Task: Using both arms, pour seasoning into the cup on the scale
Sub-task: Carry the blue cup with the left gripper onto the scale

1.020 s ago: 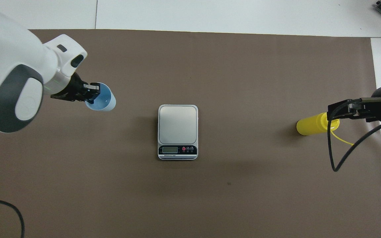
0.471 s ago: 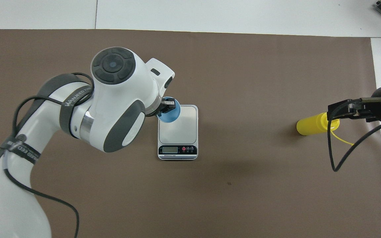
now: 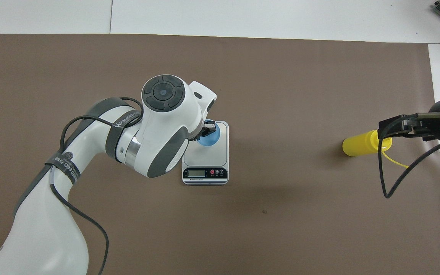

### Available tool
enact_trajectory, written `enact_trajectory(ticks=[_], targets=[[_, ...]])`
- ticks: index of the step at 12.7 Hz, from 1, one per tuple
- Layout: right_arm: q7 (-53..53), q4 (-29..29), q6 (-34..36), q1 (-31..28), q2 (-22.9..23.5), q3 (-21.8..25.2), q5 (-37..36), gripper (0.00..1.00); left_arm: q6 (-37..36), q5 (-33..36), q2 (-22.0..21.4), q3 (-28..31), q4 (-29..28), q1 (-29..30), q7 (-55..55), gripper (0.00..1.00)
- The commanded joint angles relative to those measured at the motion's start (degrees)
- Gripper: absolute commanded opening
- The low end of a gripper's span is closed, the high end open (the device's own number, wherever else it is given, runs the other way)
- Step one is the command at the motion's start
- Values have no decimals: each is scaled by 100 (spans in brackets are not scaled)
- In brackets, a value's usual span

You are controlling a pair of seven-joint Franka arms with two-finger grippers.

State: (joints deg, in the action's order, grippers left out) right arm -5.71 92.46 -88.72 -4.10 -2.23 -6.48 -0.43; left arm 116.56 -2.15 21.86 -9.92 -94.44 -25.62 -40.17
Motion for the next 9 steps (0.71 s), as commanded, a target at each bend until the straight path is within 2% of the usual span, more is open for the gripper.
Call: enact_trajectory(ticks=[1,8,9], targets=[[-9,158,-49,-73,-137,-28,96,100,174,31,-164,78,-294,-119,-96,0],[-9,158,-49,-73,-137,-28,96,100,262,31,-199,78,-461,-66,-26,1],[-9,158,-49,-73,-137,-28,96,100,305,31,-199,78,-496,-57,-26,69]])
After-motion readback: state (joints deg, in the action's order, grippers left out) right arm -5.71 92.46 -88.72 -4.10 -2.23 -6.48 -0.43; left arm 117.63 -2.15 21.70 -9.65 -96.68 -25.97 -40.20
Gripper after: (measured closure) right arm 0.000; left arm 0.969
